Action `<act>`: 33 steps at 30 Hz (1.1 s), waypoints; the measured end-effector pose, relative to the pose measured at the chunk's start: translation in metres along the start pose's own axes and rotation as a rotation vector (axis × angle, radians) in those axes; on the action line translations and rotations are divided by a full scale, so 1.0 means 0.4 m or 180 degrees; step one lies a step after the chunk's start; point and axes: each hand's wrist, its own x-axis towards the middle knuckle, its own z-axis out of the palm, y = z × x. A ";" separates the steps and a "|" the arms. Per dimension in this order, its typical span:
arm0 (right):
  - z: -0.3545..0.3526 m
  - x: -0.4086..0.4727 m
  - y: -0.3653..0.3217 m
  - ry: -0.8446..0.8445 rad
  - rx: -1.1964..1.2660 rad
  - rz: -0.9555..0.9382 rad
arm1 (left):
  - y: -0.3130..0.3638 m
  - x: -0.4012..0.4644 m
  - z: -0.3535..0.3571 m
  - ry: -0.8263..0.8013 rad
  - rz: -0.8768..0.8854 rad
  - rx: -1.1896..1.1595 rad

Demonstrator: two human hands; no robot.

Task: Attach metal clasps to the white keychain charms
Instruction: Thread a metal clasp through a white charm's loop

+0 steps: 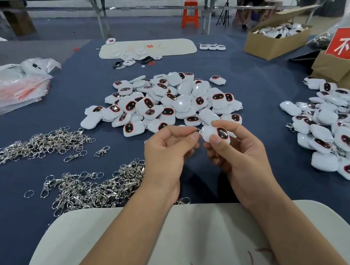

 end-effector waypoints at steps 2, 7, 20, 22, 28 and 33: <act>0.002 -0.001 0.000 0.0034 -0.0102 0.0013 | -0.001 0.005 -0.005 0.0090 0.0201 0.0296; 0.002 -0.003 0.000 0.0127 -0.0225 -0.0049 | -0.003 0.017 -0.022 0.0135 0.1146 0.1753; 0.000 0.005 0.010 0.0622 -0.0293 -0.0172 | -0.021 0.009 -0.009 0.0088 0.1089 0.2004; -0.002 0.005 0.014 0.0857 -0.0233 -0.0211 | -0.026 0.006 0.013 0.0155 0.0775 0.1734; -0.032 0.019 0.002 0.1991 -0.0177 -0.0431 | -0.044 0.005 0.166 0.0000 -0.0446 0.0747; -0.091 0.020 -0.045 0.2780 -0.0512 -0.1025 | -0.053 0.009 0.286 -0.0519 -0.0446 0.0961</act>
